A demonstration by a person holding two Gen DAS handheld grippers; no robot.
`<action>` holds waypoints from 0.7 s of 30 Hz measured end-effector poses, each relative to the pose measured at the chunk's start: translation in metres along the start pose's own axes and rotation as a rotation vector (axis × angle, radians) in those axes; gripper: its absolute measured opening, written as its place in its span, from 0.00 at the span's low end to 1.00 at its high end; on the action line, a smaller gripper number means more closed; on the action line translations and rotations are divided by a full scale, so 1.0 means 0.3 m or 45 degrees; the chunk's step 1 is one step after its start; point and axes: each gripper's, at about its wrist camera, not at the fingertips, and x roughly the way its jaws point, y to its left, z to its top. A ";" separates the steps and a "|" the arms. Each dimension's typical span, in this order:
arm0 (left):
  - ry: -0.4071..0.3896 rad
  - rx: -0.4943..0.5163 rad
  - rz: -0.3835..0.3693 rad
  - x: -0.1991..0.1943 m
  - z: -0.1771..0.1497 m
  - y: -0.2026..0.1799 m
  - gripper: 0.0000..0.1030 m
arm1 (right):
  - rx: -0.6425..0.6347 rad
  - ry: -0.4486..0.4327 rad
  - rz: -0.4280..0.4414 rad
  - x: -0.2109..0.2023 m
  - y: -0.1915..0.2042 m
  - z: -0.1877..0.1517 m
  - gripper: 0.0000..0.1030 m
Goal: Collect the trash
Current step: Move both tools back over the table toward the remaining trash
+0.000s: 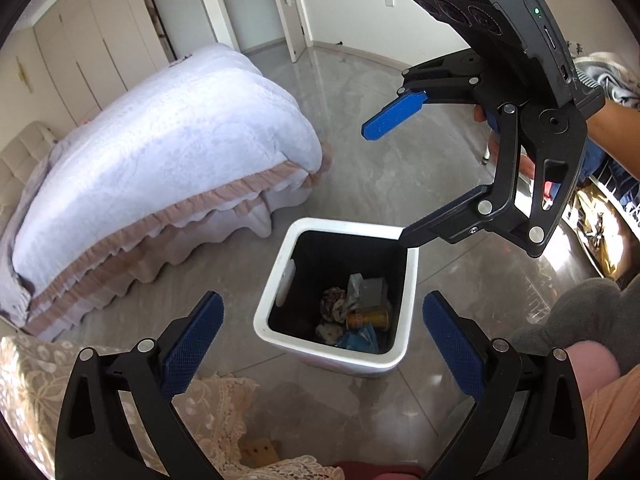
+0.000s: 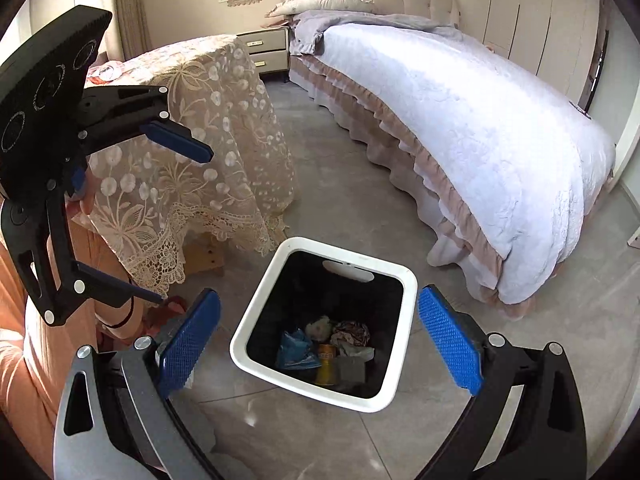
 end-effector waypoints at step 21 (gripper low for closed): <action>-0.118 -0.361 0.362 -0.408 -0.197 0.066 0.95 | -0.227 -0.179 0.187 -0.045 0.328 0.283 0.96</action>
